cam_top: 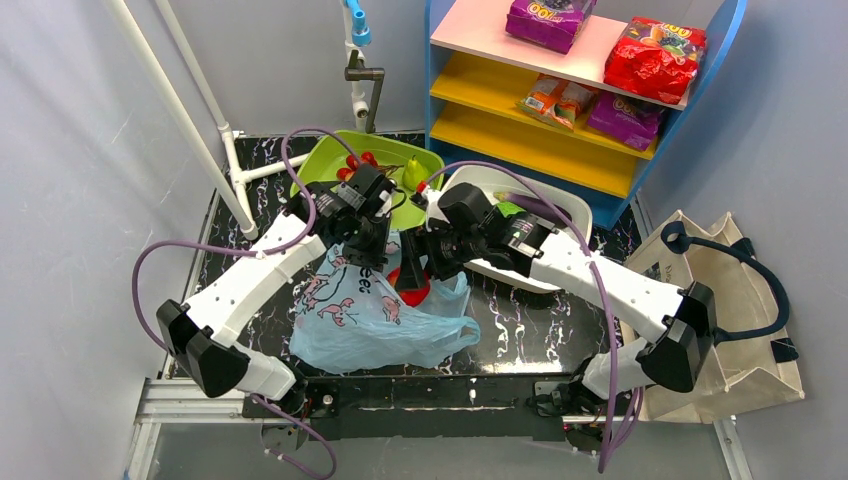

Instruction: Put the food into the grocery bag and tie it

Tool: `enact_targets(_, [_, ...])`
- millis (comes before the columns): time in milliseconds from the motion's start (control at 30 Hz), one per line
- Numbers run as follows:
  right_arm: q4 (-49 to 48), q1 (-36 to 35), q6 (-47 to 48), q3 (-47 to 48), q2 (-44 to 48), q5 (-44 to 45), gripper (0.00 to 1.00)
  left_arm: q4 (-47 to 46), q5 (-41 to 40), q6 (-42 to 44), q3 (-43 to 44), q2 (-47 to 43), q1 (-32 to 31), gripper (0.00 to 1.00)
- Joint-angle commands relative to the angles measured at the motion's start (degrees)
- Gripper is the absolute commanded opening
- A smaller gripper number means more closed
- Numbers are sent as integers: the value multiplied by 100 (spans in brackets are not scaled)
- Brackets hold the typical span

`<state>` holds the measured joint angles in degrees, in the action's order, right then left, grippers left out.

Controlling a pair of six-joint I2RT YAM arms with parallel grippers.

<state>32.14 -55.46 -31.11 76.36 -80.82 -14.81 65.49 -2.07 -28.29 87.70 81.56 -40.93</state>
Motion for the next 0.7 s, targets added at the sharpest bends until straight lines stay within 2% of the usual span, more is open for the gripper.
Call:
enact_targets(0, [-43,-44,173,352,-91,-212,85,29,65,-132,-249,-375,41,0])
enact_targets(133, [1,-44,202,384,-248,-122,87,-21,73,-188,-459,-511,41,0])
enact_targets(300, [-43,-44,208,482,-299,-581,88,-77,102,-209,-627,-592,43,0])
enact_targets(433, [-33,-41,266,418,-126,-481,89,-82,84,-212,-691,-650,42,0])
enact_targets(667, [634,-29,593,724,167,-121,90,-155,118,-294,-975,-786,41,0])
